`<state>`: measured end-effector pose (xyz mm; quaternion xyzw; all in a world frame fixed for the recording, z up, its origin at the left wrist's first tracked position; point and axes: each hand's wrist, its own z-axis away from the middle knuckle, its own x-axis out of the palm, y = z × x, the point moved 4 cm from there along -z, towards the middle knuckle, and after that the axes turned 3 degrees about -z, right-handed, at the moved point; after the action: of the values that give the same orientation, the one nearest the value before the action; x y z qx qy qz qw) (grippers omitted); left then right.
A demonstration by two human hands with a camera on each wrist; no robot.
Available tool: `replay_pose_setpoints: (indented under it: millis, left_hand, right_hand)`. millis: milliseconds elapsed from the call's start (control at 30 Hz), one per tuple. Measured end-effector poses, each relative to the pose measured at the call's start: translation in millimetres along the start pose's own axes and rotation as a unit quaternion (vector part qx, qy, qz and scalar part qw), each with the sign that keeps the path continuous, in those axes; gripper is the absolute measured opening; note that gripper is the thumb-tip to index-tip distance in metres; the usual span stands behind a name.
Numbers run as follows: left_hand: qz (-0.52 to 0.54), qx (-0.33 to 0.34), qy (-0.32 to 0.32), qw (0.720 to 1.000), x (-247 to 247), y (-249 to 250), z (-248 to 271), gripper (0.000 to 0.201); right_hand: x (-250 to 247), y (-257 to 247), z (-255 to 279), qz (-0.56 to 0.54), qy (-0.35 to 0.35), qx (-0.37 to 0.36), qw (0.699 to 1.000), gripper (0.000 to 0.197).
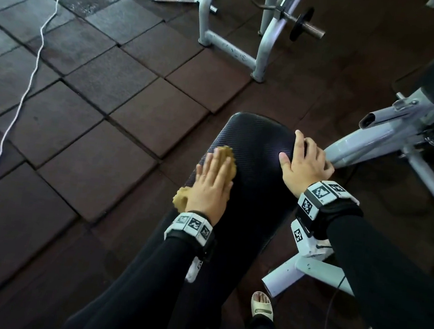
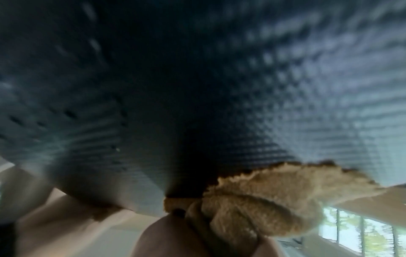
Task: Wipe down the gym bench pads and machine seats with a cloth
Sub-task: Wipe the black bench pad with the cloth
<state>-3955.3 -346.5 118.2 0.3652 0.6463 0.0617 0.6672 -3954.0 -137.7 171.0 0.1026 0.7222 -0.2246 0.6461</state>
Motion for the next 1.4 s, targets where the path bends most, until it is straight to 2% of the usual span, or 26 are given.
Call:
replay_pose_setpoints:
  millis: [67,200,333,433,533,667,733,900,1000,1067,1133,1267,1400]
  left_hand:
    - [-0.017,0.05,-0.004,0.999,8,9,9,0.052]
    - [-0.057,0.089,-0.002,0.994,27,-15,64,0.051]
    - [-0.081,0.07,-0.042,0.993,35,-61,125,0.052]
    - [-0.088,0.038,-0.063,0.993,29,-79,138,0.053]
    - [-0.072,-0.024,-0.045,0.996,27,-69,135,0.054]
    - [-0.027,-0.165,0.032,0.985,34,-51,133,0.051]
    - [0.0,-0.229,0.057,0.972,39,-43,135,0.055]
    - [0.023,-0.321,0.097,0.942,58,-18,162,0.054]
    - [0.021,-0.418,0.099,0.903,69,6,199,0.059]
    - [0.031,-0.457,0.109,0.882,73,22,210,0.055]
    - [0.071,-0.464,0.13,0.873,74,28,202,0.057]
    - [0.1,-0.44,0.131,0.882,64,29,159,0.057]
    - [0.074,-0.39,0.126,0.909,61,47,104,0.055]
  right_hand:
    - [0,1,-1,-0.008,0.003,-0.003,1.0,0.063]
    - [2,2,-1,-0.013,0.0,-0.006,1.0,0.063]
    - [2,2,-1,-0.017,-0.008,-0.012,1.0,0.064]
    - [1,1,-1,-0.019,-0.015,-0.015,1.0,0.064]
    - [-1,2,-2,-0.021,-0.033,-0.017,0.999,0.063]
    - [-3,5,-5,-0.036,-0.079,-0.031,0.996,0.064]
    - [-4,6,-5,-0.044,-0.101,-0.043,0.993,0.066]
    - [-7,12,-6,-0.066,-0.149,-0.087,0.983,0.071]
    - [-9,14,-6,-0.088,-0.165,-0.105,0.977,0.072]
    - [-11,14,-5,-0.096,-0.17,-0.115,0.974,0.073]
    - [-12,13,-5,-0.094,-0.176,-0.122,0.972,0.074]
    - [-13,13,-5,-0.083,-0.185,-0.133,0.97,0.075]
    - [-17,13,-4,-0.084,-0.191,-0.137,0.968,0.076]
